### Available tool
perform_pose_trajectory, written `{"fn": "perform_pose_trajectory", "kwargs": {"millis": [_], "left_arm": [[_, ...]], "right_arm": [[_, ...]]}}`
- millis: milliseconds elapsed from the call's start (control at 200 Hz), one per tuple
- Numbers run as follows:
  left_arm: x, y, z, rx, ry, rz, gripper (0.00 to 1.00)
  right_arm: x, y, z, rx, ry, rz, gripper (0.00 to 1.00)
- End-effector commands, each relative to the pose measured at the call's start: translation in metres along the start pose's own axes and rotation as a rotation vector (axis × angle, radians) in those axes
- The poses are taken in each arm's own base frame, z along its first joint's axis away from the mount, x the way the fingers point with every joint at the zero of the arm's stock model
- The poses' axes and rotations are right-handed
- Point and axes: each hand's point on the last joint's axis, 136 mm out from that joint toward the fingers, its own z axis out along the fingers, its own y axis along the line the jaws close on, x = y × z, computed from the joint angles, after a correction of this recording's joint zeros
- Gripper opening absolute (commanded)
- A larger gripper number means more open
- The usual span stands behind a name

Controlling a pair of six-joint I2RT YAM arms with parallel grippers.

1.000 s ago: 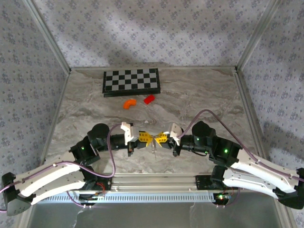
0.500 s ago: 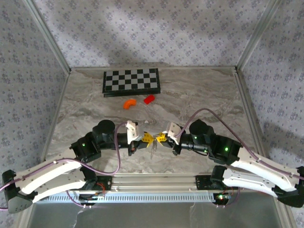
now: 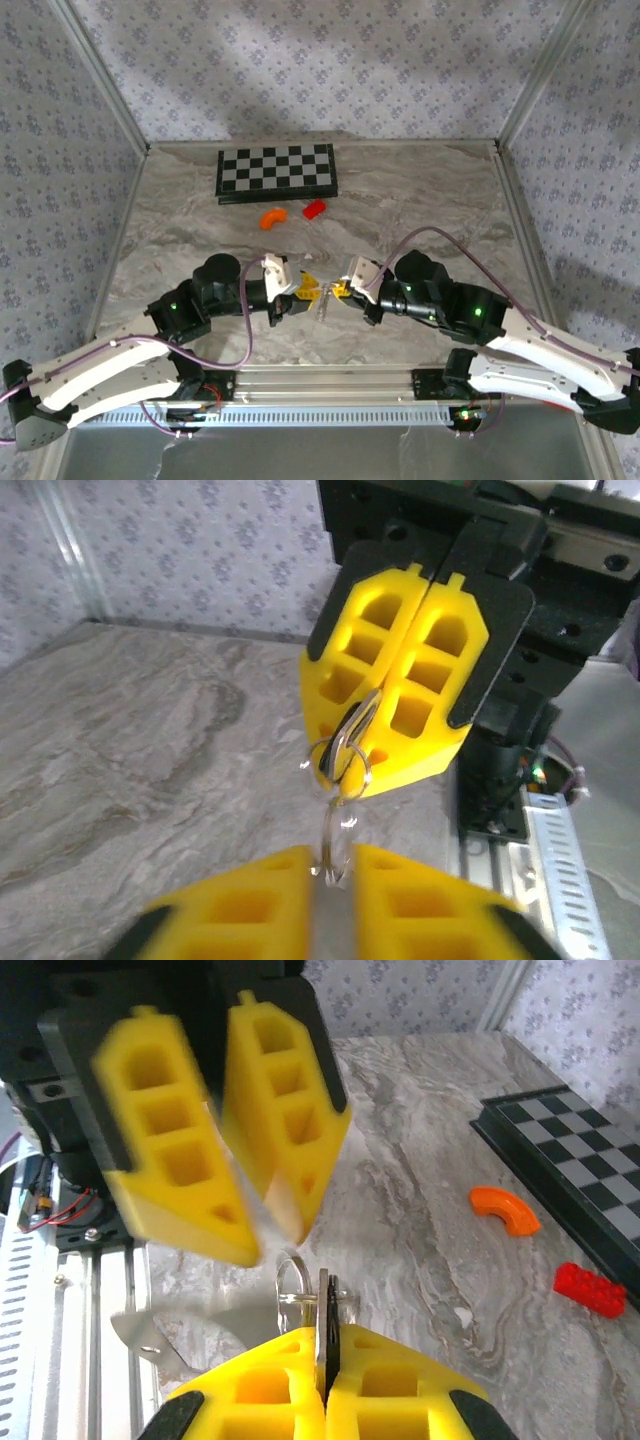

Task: Put the keys on the keyring

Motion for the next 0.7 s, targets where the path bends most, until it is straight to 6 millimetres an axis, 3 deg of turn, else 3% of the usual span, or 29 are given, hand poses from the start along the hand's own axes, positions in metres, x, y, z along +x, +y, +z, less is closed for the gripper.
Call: {"fn": "perform_pose_trajectory", "kwargs": {"millis": [0,115,145,185,230,500,695], "left_arm": [[0.008,0.012,-0.003,-0.077,-0.001,-0.012,0.37],[0.016,0.017,-0.002,-0.110,-0.005,-0.039,0.51],[0.018,0.020,-0.002,-0.125,-0.005,-0.048,0.71],[0.020,0.022,-0.002,-0.139,-0.006,-0.057,0.89],[0.022,0.025,-0.003,-0.155,-0.006,-0.065,0.98],[0.040,0.045,-0.005,-0.276,0.015,-0.095,0.99],[0.048,0.050,-0.008,-0.312,0.016,-0.089,1.00]], "right_arm": [[-0.001,-0.029,-0.001,0.106,0.051,0.057,0.00],[0.017,-0.055,0.011,0.180,0.145,0.134,0.00],[0.022,-0.063,0.013,0.206,0.172,0.153,0.00],[0.030,-0.074,0.017,0.241,0.212,0.176,0.00],[0.039,-0.088,0.021,0.280,0.254,0.207,0.00],[0.065,-0.152,0.045,0.381,0.340,0.356,0.00],[0.078,-0.181,0.065,0.391,0.351,0.405,0.00]]}}
